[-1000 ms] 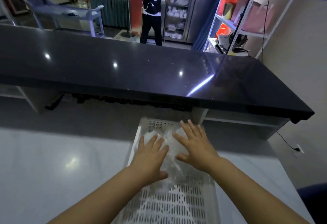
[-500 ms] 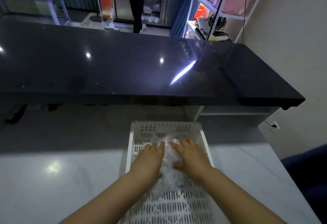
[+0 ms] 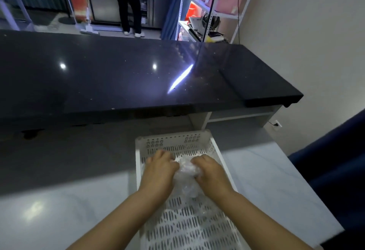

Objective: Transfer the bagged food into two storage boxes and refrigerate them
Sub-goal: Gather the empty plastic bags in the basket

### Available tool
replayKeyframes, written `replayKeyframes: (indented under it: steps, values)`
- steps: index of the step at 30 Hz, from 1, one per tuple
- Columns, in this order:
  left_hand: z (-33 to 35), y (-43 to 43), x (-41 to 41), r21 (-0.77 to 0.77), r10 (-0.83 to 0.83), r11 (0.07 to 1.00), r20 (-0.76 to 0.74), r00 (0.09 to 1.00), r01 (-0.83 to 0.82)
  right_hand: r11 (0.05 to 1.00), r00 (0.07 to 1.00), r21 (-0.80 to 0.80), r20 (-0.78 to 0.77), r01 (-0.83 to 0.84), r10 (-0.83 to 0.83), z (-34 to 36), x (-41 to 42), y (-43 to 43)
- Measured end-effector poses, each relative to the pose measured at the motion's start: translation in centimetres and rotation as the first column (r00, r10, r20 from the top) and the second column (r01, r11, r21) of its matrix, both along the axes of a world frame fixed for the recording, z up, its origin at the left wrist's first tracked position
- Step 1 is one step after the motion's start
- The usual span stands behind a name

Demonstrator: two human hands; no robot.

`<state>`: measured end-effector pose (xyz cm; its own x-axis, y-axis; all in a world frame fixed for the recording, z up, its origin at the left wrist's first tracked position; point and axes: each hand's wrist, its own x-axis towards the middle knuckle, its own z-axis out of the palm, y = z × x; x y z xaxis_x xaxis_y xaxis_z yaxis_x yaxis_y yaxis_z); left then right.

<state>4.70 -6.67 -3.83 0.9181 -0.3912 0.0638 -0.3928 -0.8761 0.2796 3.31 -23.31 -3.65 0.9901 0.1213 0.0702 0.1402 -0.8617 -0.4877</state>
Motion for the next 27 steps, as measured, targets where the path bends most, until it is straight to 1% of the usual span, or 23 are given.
replayKeyframes:
  steps: [2, 4, 7, 8, 10, 11, 13, 15, 17, 20, 24, 25, 27]
  values:
    - [0.9, -0.1, -0.1, -0.215, -0.013, 0.977, 0.0, 1.0, 0.013, 0.995, 0.994, 0.07, 0.078, 0.077, -0.082, 1.2, -0.8, -0.6]
    - [2.1, -1.1, -0.4, -0.388, -0.036, 0.921, -0.013, 0.999, 0.028, 0.979, 0.968, 0.138, 0.178, 0.152, -0.175, 2.5, -1.4, -1.2]
    - [3.6, -3.8, -1.3, -0.586, -0.099, 0.808, -0.024, 0.995, 0.066, 0.94, 0.915, 0.221, 0.255, 0.259, -0.312, 4.3, -2.3, -2.4]
    - [3.9, -4.8, -1.6, -0.607, -0.147, 0.787, -0.005, 0.989, 0.114, 0.93, 0.903, 0.229, 0.261, 0.287, -0.342, 4.8, -2.7, -2.9]
    - [4.5, -6.7, -2.2, -0.581, -0.243, 0.781, 0.055, 0.969, 0.229, 0.907, 0.891, 0.251, 0.224, 0.338, -0.394, 5.5, -3.9, -4.2]
    - [4.7, -7.7, -2.4, -0.574, -0.277, 0.774, 0.07, 0.958, 0.266, 0.888, 0.889, 0.276, 0.177, 0.368, -0.423, 6.0, -4.6, -4.9]
    - [5.1, -9.7, -2.9, -0.596, -0.319, 0.745, 0.077, 0.945, 0.3, 0.841, 0.875, 0.323, 0.073, 0.434, -0.479, 6.8, -6.4, -6.6]
    - [5.5, -11.9, -3.6, -0.611, -0.354, 0.72, 0.082, 0.931, 0.328, 0.805, 0.85, 0.337, 0.023, 0.489, -0.526, 7.5, -8.4, -8.5]
    - [6.1, -14.2, -4.6, -0.605, -0.412, 0.696, 0.103, 0.906, 0.385, 0.783, 0.828, 0.326, 0.003, 0.53, -0.561, 8.1, -10.8, -10.4]
    - [7.2, -18.1, -6.4, -0.556, -0.496, 0.676, 0.141, 0.857, 0.483, 0.752, 0.794, 0.312, -0.012, 0.58, -0.607, 8.9, -14.5, -13.1]
    - [8.1, -23.3, -8.8, -0.527, -0.558, 0.638, 0.186, 0.809, 0.562, 0.691, 0.745, 0.326, -0.065, 0.645, -0.664, 9.3, -19.5, -16.4]
    - [8.1, -24.7, -9.4, -0.53, -0.567, 0.63, 0.186, 0.802, 0.568, 0.695, 0.744, 0.316, -0.054, 0.645, -0.666, 9.2, -20.7, -17.2]
    - [7.9, -27.3, -10.6, -0.563, -0.576, 0.62, 0.146, 0.804, 0.546, 0.726, 0.746, 0.241, 0.013, 0.644, -0.666, 8.6, -22.6, -19.0]
